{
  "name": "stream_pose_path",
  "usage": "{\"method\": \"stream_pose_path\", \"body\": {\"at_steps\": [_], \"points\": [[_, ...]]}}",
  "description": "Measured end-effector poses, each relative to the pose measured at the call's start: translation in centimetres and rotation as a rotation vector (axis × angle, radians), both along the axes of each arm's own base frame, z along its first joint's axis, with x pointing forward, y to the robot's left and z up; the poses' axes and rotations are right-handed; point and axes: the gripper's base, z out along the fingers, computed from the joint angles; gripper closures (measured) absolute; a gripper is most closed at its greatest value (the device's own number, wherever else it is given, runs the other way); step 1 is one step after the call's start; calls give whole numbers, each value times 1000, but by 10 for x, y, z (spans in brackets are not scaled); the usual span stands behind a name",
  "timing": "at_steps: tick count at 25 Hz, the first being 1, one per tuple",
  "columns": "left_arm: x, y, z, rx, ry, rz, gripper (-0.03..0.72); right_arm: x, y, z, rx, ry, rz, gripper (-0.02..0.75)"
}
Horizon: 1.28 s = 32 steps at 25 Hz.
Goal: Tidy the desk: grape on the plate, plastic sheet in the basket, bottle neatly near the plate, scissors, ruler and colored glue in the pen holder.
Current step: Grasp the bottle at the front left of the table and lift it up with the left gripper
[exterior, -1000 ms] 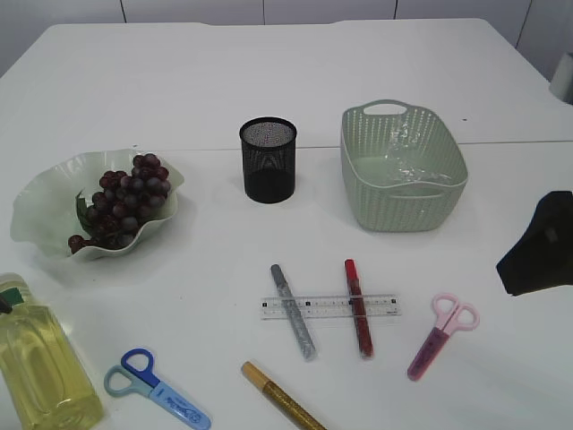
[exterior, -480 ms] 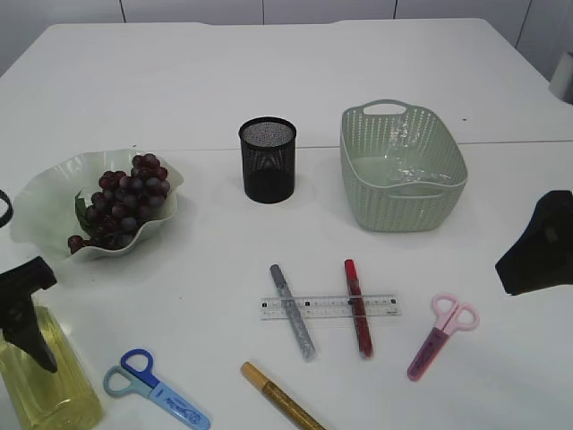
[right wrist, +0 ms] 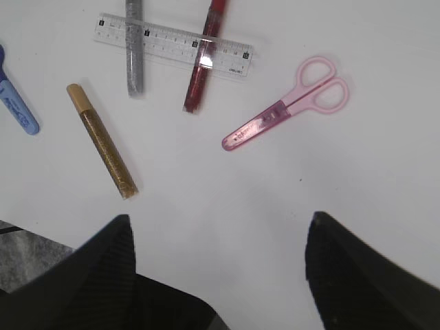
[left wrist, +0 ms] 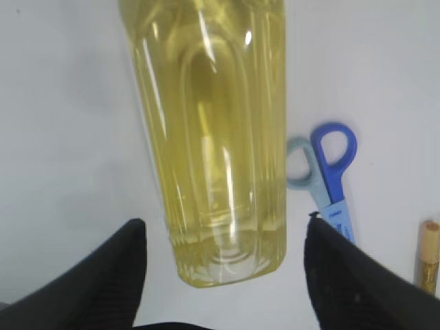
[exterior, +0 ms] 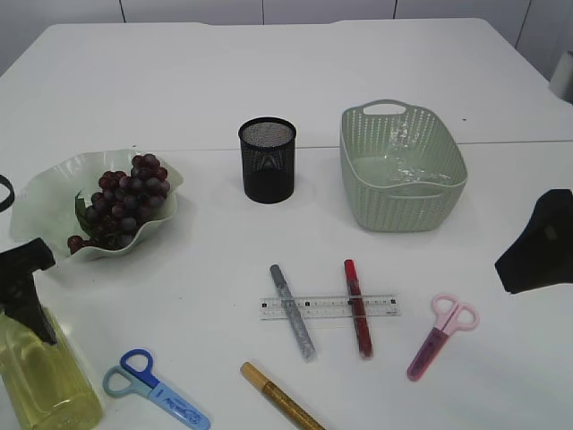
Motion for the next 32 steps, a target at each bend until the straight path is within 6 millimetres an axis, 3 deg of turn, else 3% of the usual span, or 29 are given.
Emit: {"method": "stream_pose_path", "body": {"at_steps": [3, 6, 20, 32], "points": [[4, 3, 1, 7, -22, 10, 82, 1, 0, 0, 1, -6, -2, 173], [5, 2, -3, -1, -4, 18, 57, 1, 0, 1, 3, -15, -2, 172], [12, 1, -30, 14, 86, 10, 79, 2, 0, 1, 2, -24, 3, 173], [17, 1, -36, 20, 65, 15, 84, 2, 0, 1, 1, -25, 5, 173]]}}
